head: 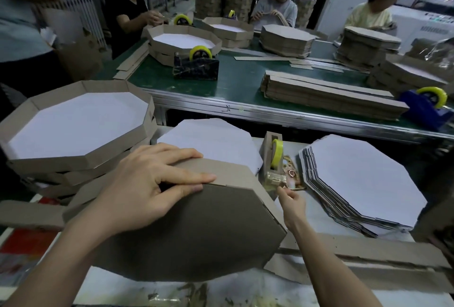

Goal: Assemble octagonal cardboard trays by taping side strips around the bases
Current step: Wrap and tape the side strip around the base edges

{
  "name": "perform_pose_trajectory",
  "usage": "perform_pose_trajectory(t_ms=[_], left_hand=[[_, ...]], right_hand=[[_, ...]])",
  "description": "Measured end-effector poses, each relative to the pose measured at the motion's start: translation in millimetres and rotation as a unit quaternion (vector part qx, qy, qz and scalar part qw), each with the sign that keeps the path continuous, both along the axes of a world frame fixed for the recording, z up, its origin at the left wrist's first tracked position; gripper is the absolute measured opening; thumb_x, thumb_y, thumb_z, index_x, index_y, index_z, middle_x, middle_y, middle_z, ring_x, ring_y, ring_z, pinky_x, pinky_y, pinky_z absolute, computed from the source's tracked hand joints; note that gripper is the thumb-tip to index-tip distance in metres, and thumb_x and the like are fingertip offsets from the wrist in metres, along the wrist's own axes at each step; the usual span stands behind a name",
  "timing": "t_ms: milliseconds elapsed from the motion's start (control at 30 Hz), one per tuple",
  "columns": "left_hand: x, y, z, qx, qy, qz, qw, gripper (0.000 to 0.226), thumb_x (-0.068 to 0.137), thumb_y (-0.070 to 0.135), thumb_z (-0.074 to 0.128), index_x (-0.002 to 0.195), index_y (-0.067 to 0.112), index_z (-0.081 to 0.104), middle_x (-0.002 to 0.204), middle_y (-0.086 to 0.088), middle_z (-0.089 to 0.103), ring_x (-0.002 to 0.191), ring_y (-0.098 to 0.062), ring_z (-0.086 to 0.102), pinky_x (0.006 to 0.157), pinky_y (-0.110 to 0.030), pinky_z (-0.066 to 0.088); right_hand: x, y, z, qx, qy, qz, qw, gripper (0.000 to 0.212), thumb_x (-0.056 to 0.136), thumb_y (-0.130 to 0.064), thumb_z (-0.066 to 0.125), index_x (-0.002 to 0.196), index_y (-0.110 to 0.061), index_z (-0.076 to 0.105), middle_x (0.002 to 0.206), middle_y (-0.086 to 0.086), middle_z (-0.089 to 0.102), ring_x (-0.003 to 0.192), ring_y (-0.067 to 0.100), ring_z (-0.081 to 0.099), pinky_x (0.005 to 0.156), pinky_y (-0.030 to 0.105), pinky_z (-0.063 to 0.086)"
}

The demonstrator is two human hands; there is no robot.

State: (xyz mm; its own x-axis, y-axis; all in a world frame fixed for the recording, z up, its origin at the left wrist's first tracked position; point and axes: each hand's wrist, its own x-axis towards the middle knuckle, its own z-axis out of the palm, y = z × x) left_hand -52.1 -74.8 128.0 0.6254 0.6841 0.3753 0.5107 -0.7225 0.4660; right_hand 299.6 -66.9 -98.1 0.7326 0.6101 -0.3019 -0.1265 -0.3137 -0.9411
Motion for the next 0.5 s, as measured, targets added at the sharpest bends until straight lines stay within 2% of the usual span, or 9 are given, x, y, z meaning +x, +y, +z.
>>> perform_pose_trajectory(t_ms=[100, 200, 300, 367, 433, 500], left_hand=[[-2.9, -1.5, -1.1, -0.004, -0.007, 0.005, 1.0, 0.033, 0.082, 0.057, 0.044, 0.105, 0.054, 0.067, 0.124, 0.02, 0.062, 0.114, -0.007, 0.056, 0.092, -0.04, 0.043], [-4.9, -1.4, -1.1, -0.008, -0.005, 0.007, 1.0, 0.033, 0.082, 0.058, 0.044, 0.105, 0.054, 0.067, 0.125, 0.02, 0.061, 0.115, -0.006, 0.055, 0.093, -0.042, 0.043], [-7.0, -0.9, -1.4, -0.01, -0.003, 0.006, 1.0, 0.032, 0.082, 0.059, 0.044, 0.105, 0.056, 0.066, 0.125, 0.022, 0.06, 0.115, -0.004, 0.053, 0.094, -0.039, 0.041], [-8.3, -1.9, -2.2, -0.012, -0.003, 0.008, 1.0, 0.032, 0.082, 0.059, 0.043, 0.105, 0.058, 0.065, 0.125, 0.023, 0.06, 0.115, -0.003, 0.053, 0.094, -0.038, 0.041], [-8.9, -1.8, -2.3, -0.007, -0.005, 0.01, 1.0, 0.031, 0.083, 0.058, 0.043, 0.105, 0.057, 0.066, 0.125, 0.023, 0.06, 0.114, -0.003, 0.053, 0.094, -0.039, 0.041], [-9.2, -1.3, -2.6, -0.001, -0.001, 0.01, 1.0, 0.032, 0.084, 0.057, 0.044, 0.106, 0.056, 0.066, 0.125, 0.021, 0.061, 0.114, -0.004, 0.054, 0.093, -0.04, 0.042]], right_hand=[[4.3, 0.9, -4.6, -0.023, -0.022, 0.001, 1.0, 0.009, 0.092, -0.009, 0.067, 0.09, -0.001, 0.067, 0.08, -0.001, 0.063, 0.075, 0.005, 0.055, 0.075, 0.026, 0.041], [10.7, 3.3, -4.3, -0.036, -0.044, 0.027, 0.998, 0.014, 0.093, -0.009, 0.066, 0.092, 0.004, 0.069, 0.085, 0.005, 0.066, 0.082, 0.012, 0.057, 0.071, 0.027, 0.041], [14.6, -2.1, -5.8, -0.056, -0.059, 0.03, 0.996, 0.017, 0.094, -0.008, 0.063, 0.099, 0.008, 0.07, 0.093, 0.006, 0.067, 0.087, 0.016, 0.059, 0.074, 0.028, 0.043], [14.0, -10.4, -9.0, -0.075, -0.075, 0.044, 0.993, 0.019, 0.094, -0.009, 0.064, 0.101, 0.008, 0.07, 0.096, 0.01, 0.068, 0.083, 0.018, 0.059, 0.071, 0.029, 0.043], [7.2, -15.0, -4.8, -0.095, -0.072, 0.094, 0.988, 0.018, 0.093, -0.012, 0.066, 0.098, 0.005, 0.07, 0.089, 0.013, 0.069, 0.073, 0.017, 0.057, 0.063, 0.027, 0.044], [-4.4, -14.1, 7.3, -0.121, -0.068, 0.173, 0.975, 0.016, 0.093, -0.012, 0.066, 0.1, 0.002, 0.071, 0.092, 0.014, 0.071, 0.078, 0.021, 0.062, 0.066, 0.028, 0.05]])
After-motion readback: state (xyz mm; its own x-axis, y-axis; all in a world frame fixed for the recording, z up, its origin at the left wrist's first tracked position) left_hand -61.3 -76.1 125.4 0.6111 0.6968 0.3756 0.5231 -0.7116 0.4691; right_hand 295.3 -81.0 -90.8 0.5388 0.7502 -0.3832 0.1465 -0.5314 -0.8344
